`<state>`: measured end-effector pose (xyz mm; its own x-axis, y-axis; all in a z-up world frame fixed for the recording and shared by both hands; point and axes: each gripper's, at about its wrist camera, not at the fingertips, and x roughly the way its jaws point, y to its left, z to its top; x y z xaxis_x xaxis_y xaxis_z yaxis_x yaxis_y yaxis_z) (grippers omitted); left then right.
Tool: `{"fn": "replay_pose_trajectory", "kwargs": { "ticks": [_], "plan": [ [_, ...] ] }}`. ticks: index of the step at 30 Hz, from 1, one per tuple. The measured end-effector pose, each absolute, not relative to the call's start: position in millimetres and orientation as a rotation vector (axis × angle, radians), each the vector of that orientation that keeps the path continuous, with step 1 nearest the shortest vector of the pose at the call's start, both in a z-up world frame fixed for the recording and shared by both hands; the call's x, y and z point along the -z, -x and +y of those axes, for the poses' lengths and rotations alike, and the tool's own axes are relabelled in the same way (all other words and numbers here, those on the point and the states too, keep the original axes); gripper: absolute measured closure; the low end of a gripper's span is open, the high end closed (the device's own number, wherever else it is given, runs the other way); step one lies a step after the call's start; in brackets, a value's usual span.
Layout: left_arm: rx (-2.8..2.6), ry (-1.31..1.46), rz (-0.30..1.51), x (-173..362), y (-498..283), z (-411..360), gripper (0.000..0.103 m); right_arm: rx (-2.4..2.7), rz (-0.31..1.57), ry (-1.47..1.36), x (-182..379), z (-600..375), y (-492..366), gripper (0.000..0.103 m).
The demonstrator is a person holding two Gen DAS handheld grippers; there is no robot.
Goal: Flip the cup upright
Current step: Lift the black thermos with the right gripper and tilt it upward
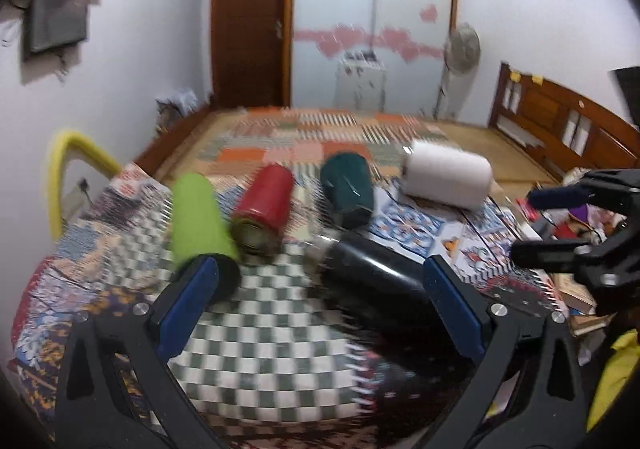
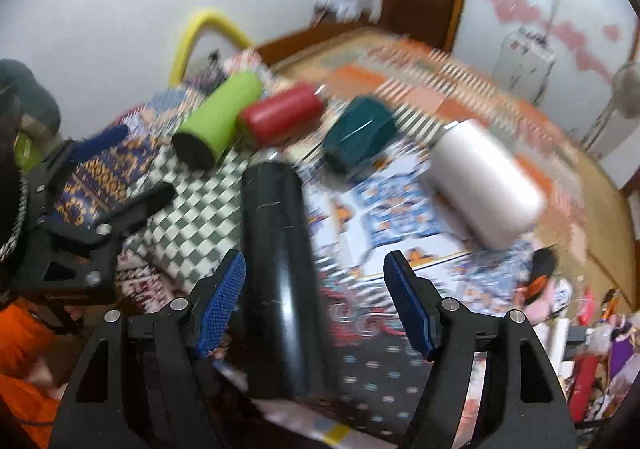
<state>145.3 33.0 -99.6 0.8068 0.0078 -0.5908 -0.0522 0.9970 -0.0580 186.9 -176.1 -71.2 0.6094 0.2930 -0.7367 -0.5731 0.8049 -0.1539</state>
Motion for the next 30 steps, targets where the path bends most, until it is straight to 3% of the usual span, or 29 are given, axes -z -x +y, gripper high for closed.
{"fn": "replay_pose_trajectory", "kwargs": {
  "ticks": [14, 25, 30],
  "plan": [
    [0.042, 0.31, 1.149, 144, -234, 16, 0.0, -0.43, 0.554, 0.281, 69, -237, -176, 0.031],
    [0.009, 0.384, 1.251, 169, -266, 6, 0.003, -0.46, 0.53, 0.244, 88, -252, -179, 0.031],
    [0.006, 0.422, 1.247, 175, -270, 5, 0.012, -0.476, 0.542, 0.198, 94, -258, -179, 0.031]
  ]
}}
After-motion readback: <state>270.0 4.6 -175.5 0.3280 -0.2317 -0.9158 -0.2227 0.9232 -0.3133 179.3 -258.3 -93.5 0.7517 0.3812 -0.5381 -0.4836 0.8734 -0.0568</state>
